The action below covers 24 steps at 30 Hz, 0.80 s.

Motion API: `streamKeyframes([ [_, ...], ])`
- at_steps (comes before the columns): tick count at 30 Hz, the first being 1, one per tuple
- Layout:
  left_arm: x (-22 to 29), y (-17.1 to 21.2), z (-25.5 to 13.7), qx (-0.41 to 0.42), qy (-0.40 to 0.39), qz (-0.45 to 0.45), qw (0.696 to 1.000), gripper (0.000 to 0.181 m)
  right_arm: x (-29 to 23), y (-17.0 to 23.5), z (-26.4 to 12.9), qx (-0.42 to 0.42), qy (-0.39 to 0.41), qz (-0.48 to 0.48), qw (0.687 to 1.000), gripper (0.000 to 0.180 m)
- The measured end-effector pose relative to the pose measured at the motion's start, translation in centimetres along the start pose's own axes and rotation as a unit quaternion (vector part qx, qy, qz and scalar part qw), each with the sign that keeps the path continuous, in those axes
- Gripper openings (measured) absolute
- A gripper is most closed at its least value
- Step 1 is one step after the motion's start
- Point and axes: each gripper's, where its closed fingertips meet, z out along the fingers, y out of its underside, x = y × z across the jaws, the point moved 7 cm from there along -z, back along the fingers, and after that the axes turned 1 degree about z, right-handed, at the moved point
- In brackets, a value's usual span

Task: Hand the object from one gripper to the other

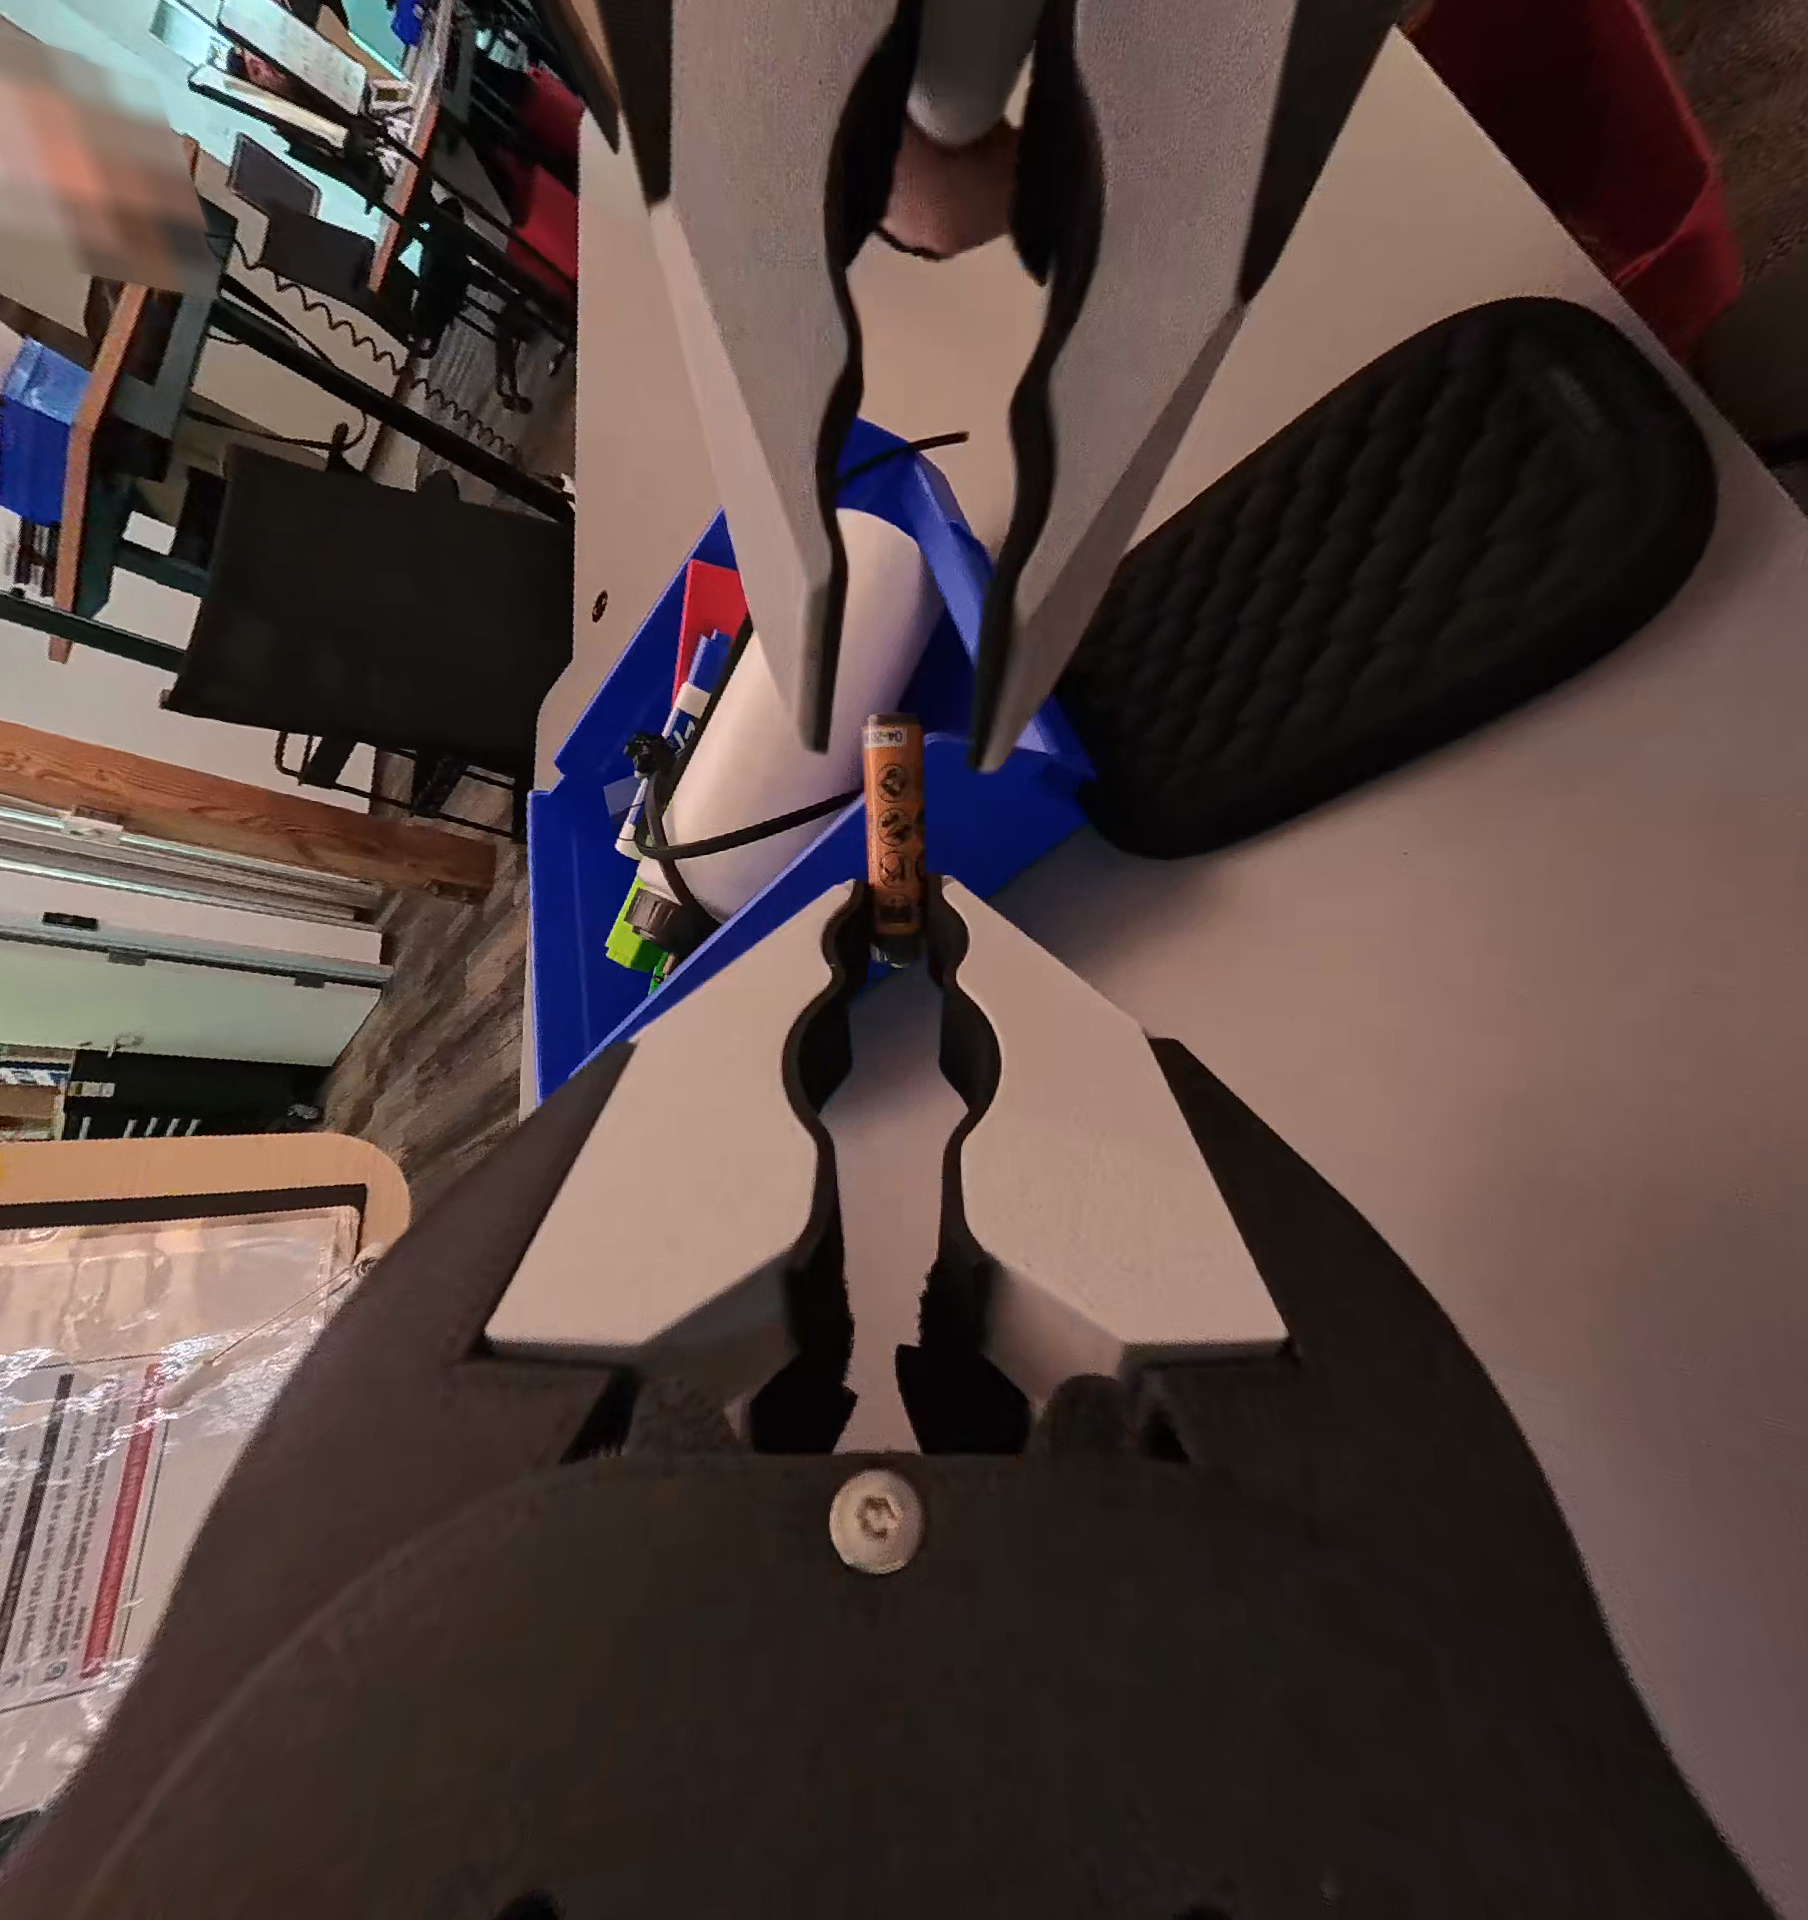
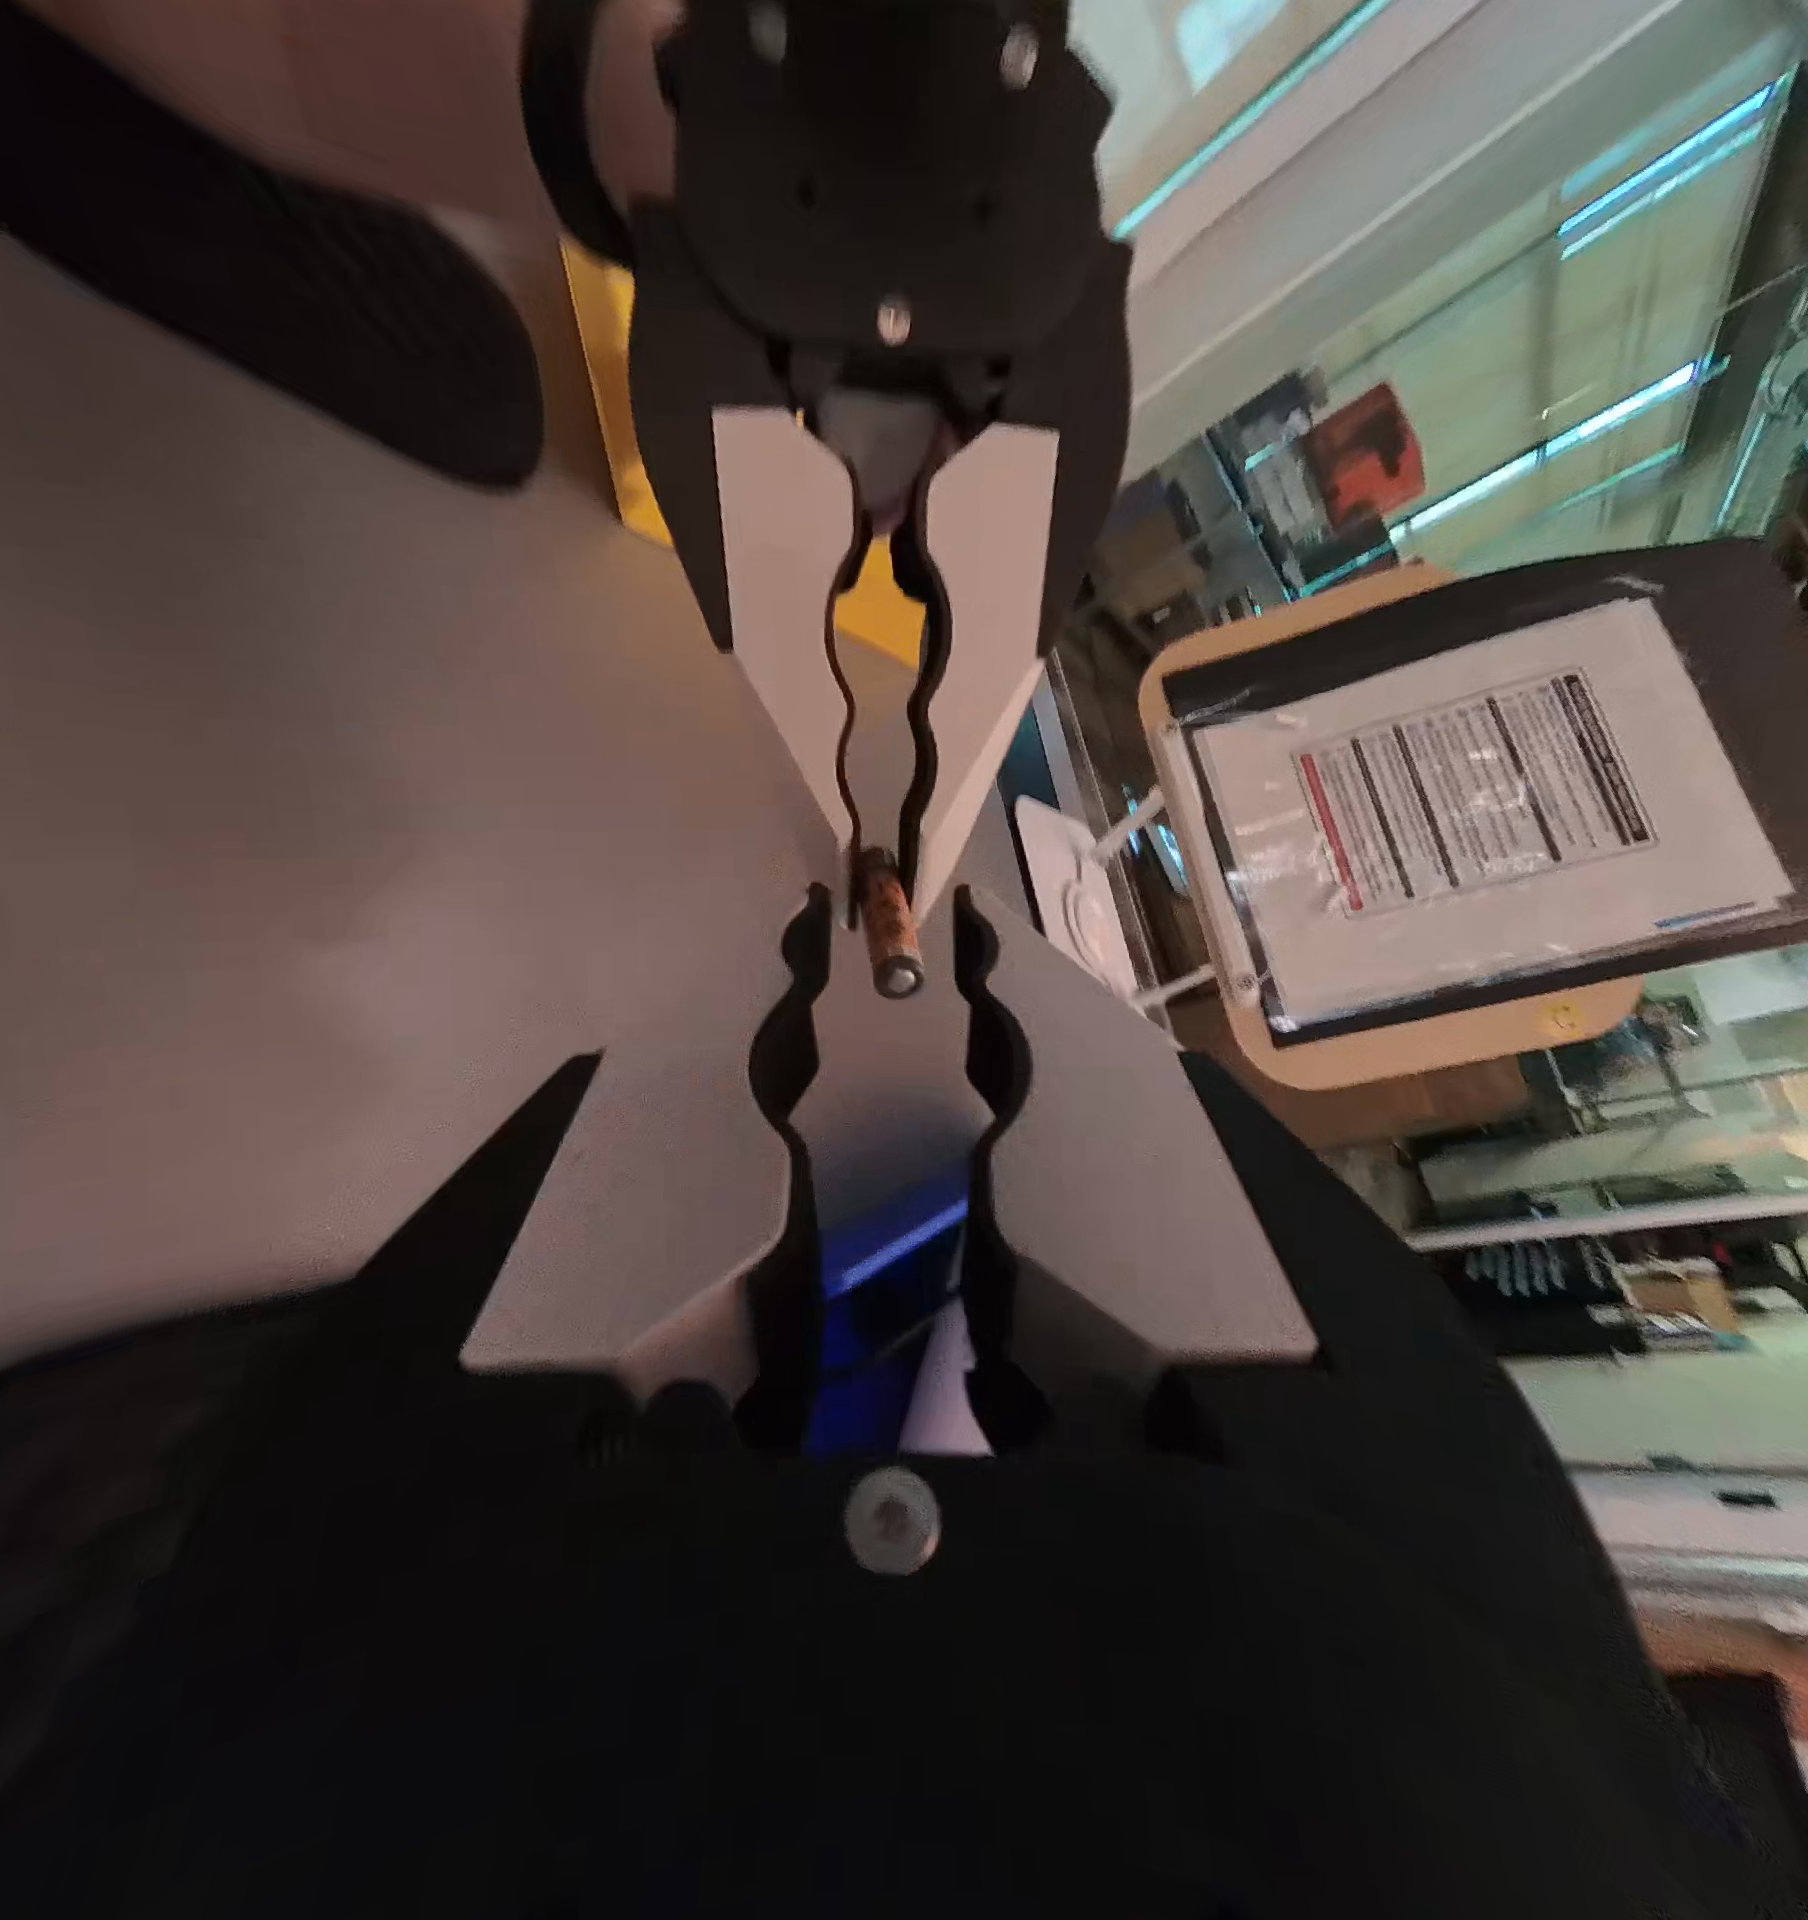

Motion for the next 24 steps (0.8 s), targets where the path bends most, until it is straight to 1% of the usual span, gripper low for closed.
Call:
streamKeyframes([
  [2, 0.1, 0.0, 0.0, -0.005, 0.000, 0.007, 1.000, 0.008, -0.2, 0.4, 0.6, -0.029, -0.001, -0.018, 0.999, 0.018],
  [6, 0.2, -0.1, 0.0, -0.008, 0.000, 0.013, 1.000, 0.008, -0.3, 0.7, 1.2, -0.055, -0.001, -0.032, 0.998, 0.011],
  [11, 0.4, 0.1, 0.1, -0.014, 0.003, 0.020, 1.000, 0.008, -0.5, 0.9, 1.6, -0.076, -0.011, -0.037, 0.996, 0.010],
  [14, 0.1, 0.1, -0.1, -0.005, -0.010, 0.001, 1.000, 0.009, -0.4, 0.7, 1.5, -0.082, 0.008, -0.044, 0.996, 0.010],
  [15, -0.3, 0.0, -0.4, 0.007, -0.012, -0.018, 1.000, 0.013, -0.3, 0.6, 1.4, -0.083, 0.027, -0.055, 0.995, 0.010],
  [17, -1.3, -0.3, -1.3, 0.052, -0.007, -0.077, 0.996, 0.033, -0.1, 0.4, 0.7, -0.091, 0.090, -0.098, 0.987, 0.009],
  [18, -1.9, -0.4, -1.7, 0.082, -0.002, -0.117, 0.990, 0.041, 0.0, 0.2, 0.1, -0.088, 0.127, -0.121, 0.981, 0.009],
  [19, -2.5, -0.6, -2.2, 0.117, 0.009, -0.160, 0.980, 0.046, 0.2, -0.2, -0.5, -0.077, 0.170, -0.134, 0.973, 0.009],
  [20, -3.0, -0.8, -2.6, 0.156, 0.026, -0.206, 0.966, 0.046, 0.3, -0.6, -1.1, -0.058, 0.212, -0.135, 0.966, 0.009],
  [21, -3.4, -1.0, -2.9, 0.196, 0.049, -0.256, 0.945, 0.047, 0.3, -1.0, -1.7, -0.030, 0.250, -0.127, 0.959, 0.009],
  [23, -4.0, -1.9, -3.0, 0.271, 0.109, -0.347, 0.891, 0.051, -0.1, -1.6, -2.4, 0.020, 0.308, -0.114, 0.944, 0.009],
  [24, -4.2, -2.2, -2.9, 0.298, 0.135, -0.383, 0.864, 0.049, -0.4, -1.6, -2.5, 0.029, 0.332, -0.122, 0.935, 0.009],
])
